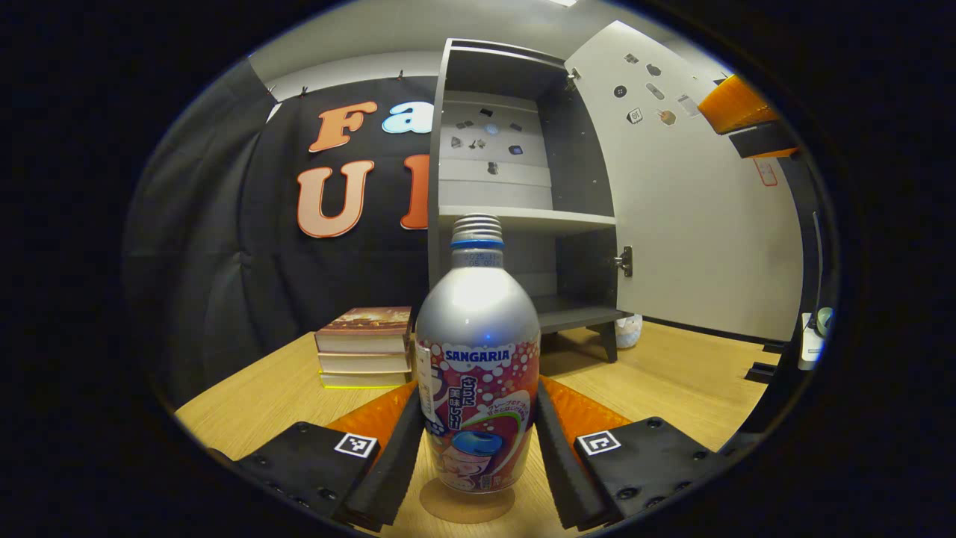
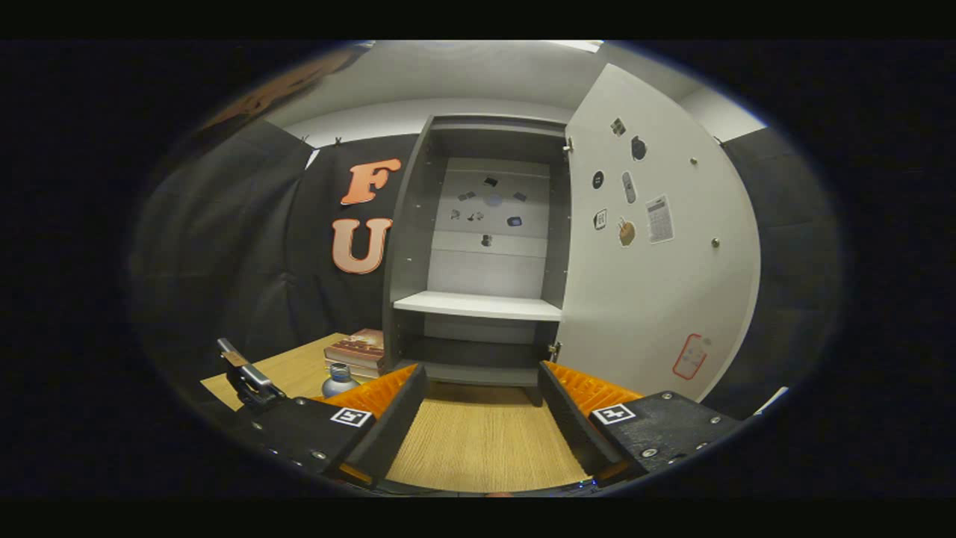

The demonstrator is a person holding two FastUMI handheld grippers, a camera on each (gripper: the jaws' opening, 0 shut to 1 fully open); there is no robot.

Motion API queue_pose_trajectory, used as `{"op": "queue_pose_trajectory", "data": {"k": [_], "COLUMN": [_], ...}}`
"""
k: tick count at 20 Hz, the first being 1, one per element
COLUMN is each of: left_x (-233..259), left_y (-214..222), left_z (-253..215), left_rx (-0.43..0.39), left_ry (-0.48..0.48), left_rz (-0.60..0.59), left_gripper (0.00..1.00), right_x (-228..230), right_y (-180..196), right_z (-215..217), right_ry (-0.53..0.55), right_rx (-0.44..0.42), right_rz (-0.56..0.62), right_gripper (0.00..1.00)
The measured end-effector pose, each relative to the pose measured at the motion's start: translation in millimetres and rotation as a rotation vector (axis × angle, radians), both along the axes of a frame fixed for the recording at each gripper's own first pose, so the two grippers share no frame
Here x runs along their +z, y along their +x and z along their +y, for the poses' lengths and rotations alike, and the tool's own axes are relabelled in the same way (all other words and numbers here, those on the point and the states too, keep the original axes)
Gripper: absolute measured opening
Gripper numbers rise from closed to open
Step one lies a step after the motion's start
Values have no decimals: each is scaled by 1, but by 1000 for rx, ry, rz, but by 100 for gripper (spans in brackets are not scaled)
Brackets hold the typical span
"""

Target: Open the cabinet door with the right hand, grasp the bottle in the cabinet with the left hand and place it on the coaster, then close the cabinet door with the right hand.

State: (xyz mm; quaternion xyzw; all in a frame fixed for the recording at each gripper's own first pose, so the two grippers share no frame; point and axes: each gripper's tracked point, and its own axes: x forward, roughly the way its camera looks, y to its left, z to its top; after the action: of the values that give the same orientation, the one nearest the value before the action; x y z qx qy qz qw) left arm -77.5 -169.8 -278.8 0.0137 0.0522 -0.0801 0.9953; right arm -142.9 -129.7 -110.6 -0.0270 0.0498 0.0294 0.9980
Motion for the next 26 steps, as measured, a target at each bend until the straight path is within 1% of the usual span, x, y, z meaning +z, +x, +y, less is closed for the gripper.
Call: {"op": "queue_pose_trajectory", "data": {"k": [4, 8, 11, 12, 16, 22, 26], "left_x": [-35, -39, -51, -48, -49, -49, -48], "left_y": [-1, 2, -2, -2, -7, -7, -6], "left_z": [7, 10, 11, 11, 10, 15, 14], "left_rx": [11, 4, -6, -3, -16, 3, -8], "left_ry": [-21, -6, -13, -16, 12, -2, 4], "left_rz": [79, 81, 108, 90, 94, 113, 125], "left_gripper": [83, 82, 84, 82, 84, 87, 87], "right_x": [-13, -17, -20, -21, -25, -26, -29], "right_y": [5, 5, 1, 0, -1, 0, 2], "right_z": [17, 24, 28, 29, 31, 32, 34], "right_ry": [9, 7, 9, 12, 19, 29, 47], "right_rx": [21, 28, 30, 32, 36, 41, 41], "right_rz": [39, 60, 73, 77, 97, 105, 118], "right_gripper": [92, 92, 92, 92, 92, 92, 92]}}
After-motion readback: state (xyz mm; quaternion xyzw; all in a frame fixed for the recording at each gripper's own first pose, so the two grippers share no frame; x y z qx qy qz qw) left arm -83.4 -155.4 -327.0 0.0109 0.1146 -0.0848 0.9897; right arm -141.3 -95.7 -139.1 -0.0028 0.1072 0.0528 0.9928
